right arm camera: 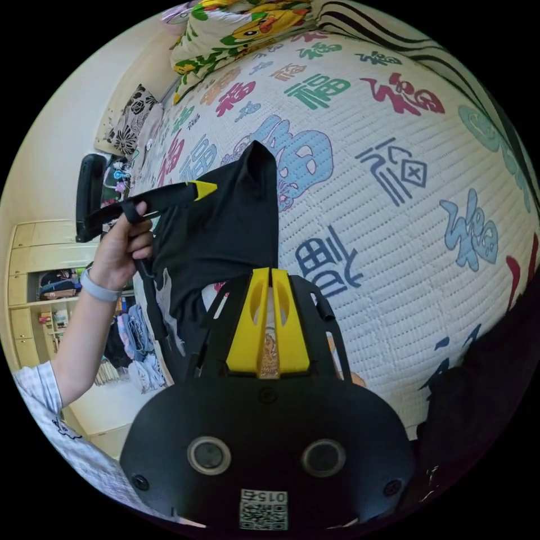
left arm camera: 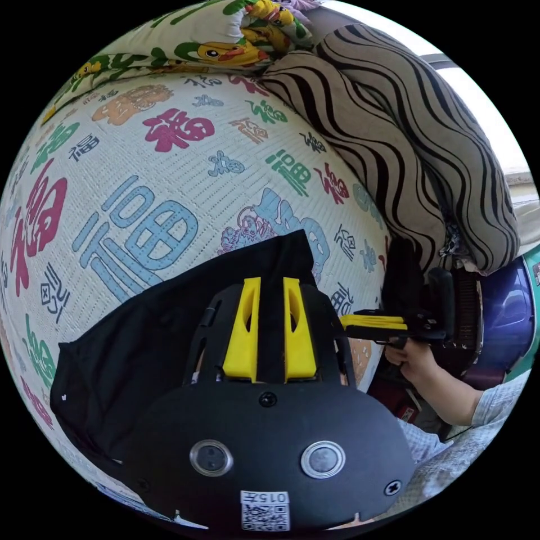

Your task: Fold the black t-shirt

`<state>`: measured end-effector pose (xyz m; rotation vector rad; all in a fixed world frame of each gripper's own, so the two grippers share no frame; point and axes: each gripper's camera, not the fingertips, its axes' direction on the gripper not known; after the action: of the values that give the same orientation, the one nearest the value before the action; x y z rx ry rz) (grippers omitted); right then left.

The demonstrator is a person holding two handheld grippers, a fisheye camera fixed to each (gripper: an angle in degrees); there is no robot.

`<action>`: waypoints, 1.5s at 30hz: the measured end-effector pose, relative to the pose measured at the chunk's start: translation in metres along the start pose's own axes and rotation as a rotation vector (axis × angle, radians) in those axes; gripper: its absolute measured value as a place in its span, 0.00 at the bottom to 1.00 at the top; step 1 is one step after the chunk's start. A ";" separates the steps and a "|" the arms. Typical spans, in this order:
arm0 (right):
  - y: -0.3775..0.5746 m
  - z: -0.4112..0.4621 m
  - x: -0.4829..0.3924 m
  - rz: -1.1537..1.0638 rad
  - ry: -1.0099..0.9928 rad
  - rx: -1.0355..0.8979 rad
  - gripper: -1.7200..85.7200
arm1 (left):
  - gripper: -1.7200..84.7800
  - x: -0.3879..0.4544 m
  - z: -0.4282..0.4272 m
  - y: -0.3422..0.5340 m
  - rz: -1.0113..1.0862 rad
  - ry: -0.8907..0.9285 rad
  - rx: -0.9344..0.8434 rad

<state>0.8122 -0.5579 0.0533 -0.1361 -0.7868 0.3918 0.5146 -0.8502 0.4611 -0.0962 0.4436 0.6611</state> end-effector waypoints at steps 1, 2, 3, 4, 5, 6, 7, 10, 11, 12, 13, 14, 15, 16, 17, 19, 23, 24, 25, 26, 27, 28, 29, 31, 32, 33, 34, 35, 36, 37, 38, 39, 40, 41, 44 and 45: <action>0.002 0.005 -0.002 0.004 -0.001 -0.002 0.02 | 0.10 0.002 0.002 0.002 0.001 -0.023 -0.009; 0.002 0.007 -0.004 0.005 -0.002 -0.007 0.02 | 0.10 0.004 0.002 0.003 0.000 -0.030 -0.018; 0.004 0.010 -0.007 0.007 0.009 -0.013 0.02 | 0.09 0.007 -0.001 0.007 0.011 -0.047 -0.020; 0.005 0.010 -0.011 0.012 0.049 0.002 0.02 | 0.09 0.012 -0.010 0.010 0.022 -0.065 -0.014; 0.005 0.008 -0.013 0.015 0.074 0.013 0.02 | 0.09 0.015 -0.017 0.013 0.032 -0.060 0.001; 0.006 0.003 -0.020 -0.008 0.111 0.045 0.02 | 0.09 0.024 -0.034 0.019 0.066 -0.051 0.056; 0.006 -0.002 -0.030 -0.047 0.134 0.080 0.02 | 0.09 0.036 -0.050 0.025 0.097 -0.077 0.112; -0.004 0.005 -0.061 -0.174 0.138 0.087 0.02 | 0.08 0.060 -0.066 0.024 0.168 -0.117 0.128; -0.007 0.010 -0.067 -0.196 0.138 0.076 0.02 | 0.08 0.062 -0.064 0.021 0.172 -0.105 0.103; -0.012 0.023 -0.079 -0.225 0.132 0.045 0.02 | 0.07 0.063 -0.057 0.017 0.175 -0.068 0.045; -0.016 0.040 -0.088 -0.244 0.126 -0.003 0.01 | 0.07 0.062 -0.051 0.015 0.164 -0.053 -0.008; -0.018 0.049 -0.091 -0.248 0.132 -0.029 0.01 | 0.07 0.062 -0.049 0.016 0.163 -0.043 -0.022; -0.020 0.069 -0.095 -0.235 0.176 -0.079 0.01 | 0.07 0.063 -0.048 0.019 0.164 -0.013 -0.042; -0.021 0.087 -0.096 -0.218 0.228 -0.127 0.01 | 0.08 0.064 -0.053 0.025 0.167 0.021 -0.047; -0.020 0.091 -0.097 -0.215 0.225 -0.125 0.01 | 0.08 0.065 -0.058 0.029 0.172 0.036 -0.043; -0.021 0.091 -0.105 -0.193 0.185 -0.109 0.01 | 0.08 0.068 -0.098 0.059 0.178 0.091 0.040; -0.016 0.082 -0.134 -0.216 0.108 -0.074 0.02 | 0.09 0.045 -0.190 0.160 0.109 0.206 0.223; -0.015 0.085 -0.151 -0.235 0.033 -0.077 0.02 | 0.10 0.028 -0.220 0.208 0.050 0.227 0.280; -0.013 0.093 -0.173 -0.271 -0.031 -0.092 0.02 | 0.10 0.007 -0.249 0.262 -0.032 0.214 0.324; -0.013 0.099 -0.186 -0.292 -0.056 -0.105 0.03 | 0.10 -0.004 -0.263 0.290 -0.080 0.198 0.342; -0.011 0.117 -0.215 -0.341 -0.091 -0.140 0.04 | 0.10 -0.027 -0.291 0.349 -0.184 0.151 0.371; -0.009 0.141 -0.246 -0.401 -0.113 -0.187 0.05 | 0.10 -0.050 -0.318 0.410 -0.300 0.082 0.388; -0.007 0.155 -0.262 -0.429 -0.122 -0.214 0.05 | 0.10 -0.061 -0.331 0.440 -0.357 0.042 0.390; 0.004 0.222 -0.325 -0.503 -0.170 -0.356 0.08 | 0.10 -0.098 -0.379 0.552 -0.547 -0.136 0.363; 0.008 0.239 -0.339 -0.509 -0.178 -0.385 0.08 | 0.10 -0.106 -0.389 0.576 -0.586 -0.172 0.349; 0.016 0.274 -0.365 -0.536 -0.169 -0.453 0.08 | 0.10 -0.123 -0.408 0.621 -0.654 -0.201 0.326; 0.024 0.307 -0.388 -0.565 -0.112 -0.512 0.09 | 0.11 -0.140 -0.425 0.659 -0.705 -0.197 0.322; 0.028 0.322 -0.398 -0.579 -0.081 -0.533 0.09 | 0.11 -0.147 -0.433 0.676 -0.722 -0.194 0.324; 0.035 0.349 -0.415 -0.591 -0.041 -0.580 0.09 | 0.11 -0.161 -0.449 0.705 -0.748 -0.191 0.329; 0.039 0.373 -0.428 -0.584 -0.018 -0.619 0.09 | 0.11 -0.174 -0.464 0.729 -0.763 -0.183 0.336; 0.041 0.382 -0.434 -0.576 -0.009 -0.630 0.09 | 0.11 -0.180 -0.470 0.740 -0.766 -0.176 0.342; 0.043 0.398 -0.444 -0.560 0.009 -0.643 0.09 | 0.11 -0.190 -0.483 0.759 -0.767 -0.157 0.356; 0.044 0.412 -0.453 -0.547 0.024 -0.651 0.08 | 0.11 -0.199 -0.494 0.776 -0.768 -0.143 0.369; 0.044 0.418 -0.458 -0.544 0.027 -0.656 0.07 | 0.11 -0.203 -0.499 0.784 -0.771 -0.135 0.374; 0.043 0.438 -0.484 -0.551 0.086 -0.679 0.02 | 0.11 -0.220 -0.518 0.820 -0.781 -0.086 0.377; 0.039 0.440 -0.498 -0.552 0.060 -0.673 0.02 | 0.11 -0.225 -0.526 0.833 -0.781 -0.071 0.377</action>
<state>0.1698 -0.7282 0.0221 -0.5416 -0.8362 -0.4105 -0.3465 -0.4405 0.1264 0.1111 0.4141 -0.1907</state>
